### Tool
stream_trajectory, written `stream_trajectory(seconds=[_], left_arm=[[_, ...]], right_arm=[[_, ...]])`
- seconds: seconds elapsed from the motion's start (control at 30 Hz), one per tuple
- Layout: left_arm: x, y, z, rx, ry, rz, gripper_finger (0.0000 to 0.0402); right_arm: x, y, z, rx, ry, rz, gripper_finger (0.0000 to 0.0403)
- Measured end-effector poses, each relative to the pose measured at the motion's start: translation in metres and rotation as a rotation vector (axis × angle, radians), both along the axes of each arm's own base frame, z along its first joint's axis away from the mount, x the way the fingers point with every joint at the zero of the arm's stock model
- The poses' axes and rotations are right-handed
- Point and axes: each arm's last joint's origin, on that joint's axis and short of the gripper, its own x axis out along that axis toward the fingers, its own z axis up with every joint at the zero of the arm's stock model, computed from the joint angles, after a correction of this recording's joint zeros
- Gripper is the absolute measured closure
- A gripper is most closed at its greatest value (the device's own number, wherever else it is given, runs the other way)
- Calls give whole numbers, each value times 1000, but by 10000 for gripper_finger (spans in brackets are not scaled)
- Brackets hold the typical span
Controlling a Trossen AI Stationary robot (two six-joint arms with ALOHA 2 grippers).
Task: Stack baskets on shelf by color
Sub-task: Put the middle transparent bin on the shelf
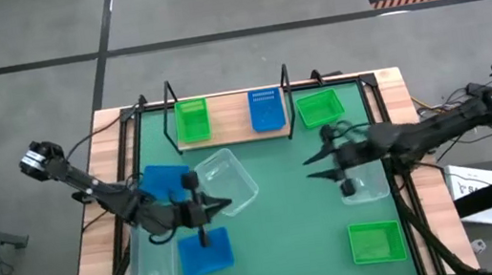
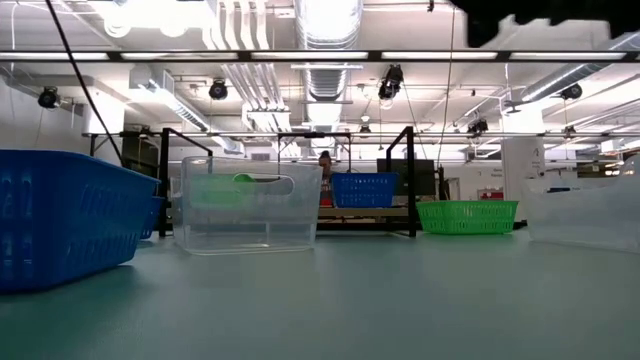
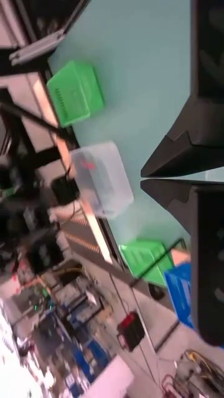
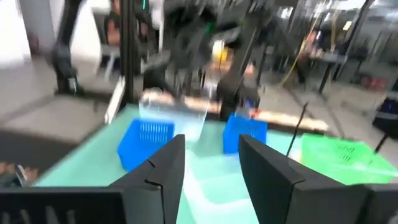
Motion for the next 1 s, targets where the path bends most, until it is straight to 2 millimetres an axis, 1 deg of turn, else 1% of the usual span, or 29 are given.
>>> stream_trajectory(seconds=[0.1,0.17,0.2,0.33,0.4,0.43,0.5,0.57,0.63,0.73,0.83,0.9,1.0], left_arm=[[-14,10,-4,-12,-31,21,402],[-23,16,-7,-14,-51,20,402],[-27,18,-9,-13,-64,20,402],[-44,29,-15,-46,-118,22,402],[-50,32,-20,-84,-149,25,402],[-53,34,-24,-101,-168,25,402],[-55,36,-30,-120,-216,24,402],[-58,37,-32,-67,-257,20,402],[-61,39,-22,-34,-325,22,402],[-67,42,-14,-32,-379,22,402],[-70,44,-19,-43,-374,20,402],[-71,45,-24,-35,-359,16,402],[-73,46,-27,-36,-363,16,402]], right_arm=[[24,6,0,-24,96,17,257],[41,12,11,-24,97,28,259],[49,15,11,-28,114,32,261],[82,26,8,-47,216,52,267],[97,29,7,-57,279,53,268],[106,31,12,-51,283,51,268],[120,32,14,-45,358,35,266],[137,33,15,-43,434,23,261],[152,35,10,-59,536,16,256],[176,36,12,-79,611,8,250],[195,36,5,-95,724,-1,248],[207,36,-7,-111,808,-4,248],[220,36,-16,-131,877,-5,248]])
